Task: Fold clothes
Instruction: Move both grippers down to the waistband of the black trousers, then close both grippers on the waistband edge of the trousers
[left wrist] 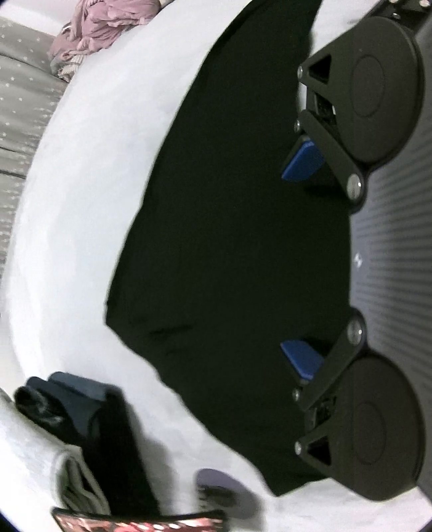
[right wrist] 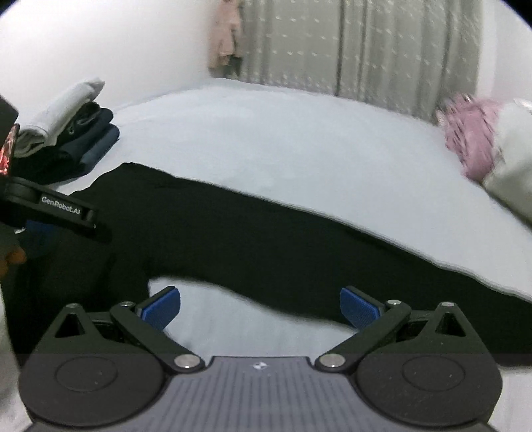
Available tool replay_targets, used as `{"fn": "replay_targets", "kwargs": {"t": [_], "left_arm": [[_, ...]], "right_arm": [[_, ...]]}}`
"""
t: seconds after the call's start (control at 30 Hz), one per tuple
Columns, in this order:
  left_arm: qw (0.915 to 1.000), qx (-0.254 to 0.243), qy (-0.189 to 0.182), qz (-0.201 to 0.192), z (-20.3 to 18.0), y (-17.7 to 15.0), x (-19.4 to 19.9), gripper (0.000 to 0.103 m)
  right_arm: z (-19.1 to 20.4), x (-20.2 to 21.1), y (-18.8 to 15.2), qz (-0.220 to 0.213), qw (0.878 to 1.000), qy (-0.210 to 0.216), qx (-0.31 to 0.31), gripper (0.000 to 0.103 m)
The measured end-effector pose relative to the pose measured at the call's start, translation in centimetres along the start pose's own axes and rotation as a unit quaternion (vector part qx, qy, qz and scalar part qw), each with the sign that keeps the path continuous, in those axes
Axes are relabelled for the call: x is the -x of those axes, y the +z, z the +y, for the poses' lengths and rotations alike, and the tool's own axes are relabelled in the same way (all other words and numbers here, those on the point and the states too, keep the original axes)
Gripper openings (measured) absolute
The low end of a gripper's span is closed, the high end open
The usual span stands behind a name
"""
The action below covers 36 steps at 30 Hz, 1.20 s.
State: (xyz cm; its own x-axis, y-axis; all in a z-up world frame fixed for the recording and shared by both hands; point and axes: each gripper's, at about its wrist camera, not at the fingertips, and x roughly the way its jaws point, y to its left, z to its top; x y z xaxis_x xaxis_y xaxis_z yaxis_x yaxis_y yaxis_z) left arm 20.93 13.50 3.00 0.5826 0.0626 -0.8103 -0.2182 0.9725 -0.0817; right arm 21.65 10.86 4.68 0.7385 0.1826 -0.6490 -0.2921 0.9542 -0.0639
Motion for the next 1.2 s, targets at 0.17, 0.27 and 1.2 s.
{"fn": "replay_targets", "kwargs": {"t": [0.17, 0.27, 1.2], "left_arm": [[0.9964, -0.079, 0.0, -0.031, -0.2, 2.9, -1.8, 0.101], [0.9945, -0.101, -0.001, -0.028, -0.5, 4.2, -3.2, 0.098], [0.9936, -0.101, -0.025, -0.044, 5.6, 12.2, -9.8, 0.067]], "right_arm": [[-2.2, -2.1, 2.3, -0.012, 0.999, 0.025, 0.018, 0.102], [-3.7, -3.8, 3.5, -0.011, 0.999, 0.033, 0.031, 0.102], [-9.5, -15.3, 6.0, 0.068, 0.992, 0.091, 0.055, 0.082]]}}
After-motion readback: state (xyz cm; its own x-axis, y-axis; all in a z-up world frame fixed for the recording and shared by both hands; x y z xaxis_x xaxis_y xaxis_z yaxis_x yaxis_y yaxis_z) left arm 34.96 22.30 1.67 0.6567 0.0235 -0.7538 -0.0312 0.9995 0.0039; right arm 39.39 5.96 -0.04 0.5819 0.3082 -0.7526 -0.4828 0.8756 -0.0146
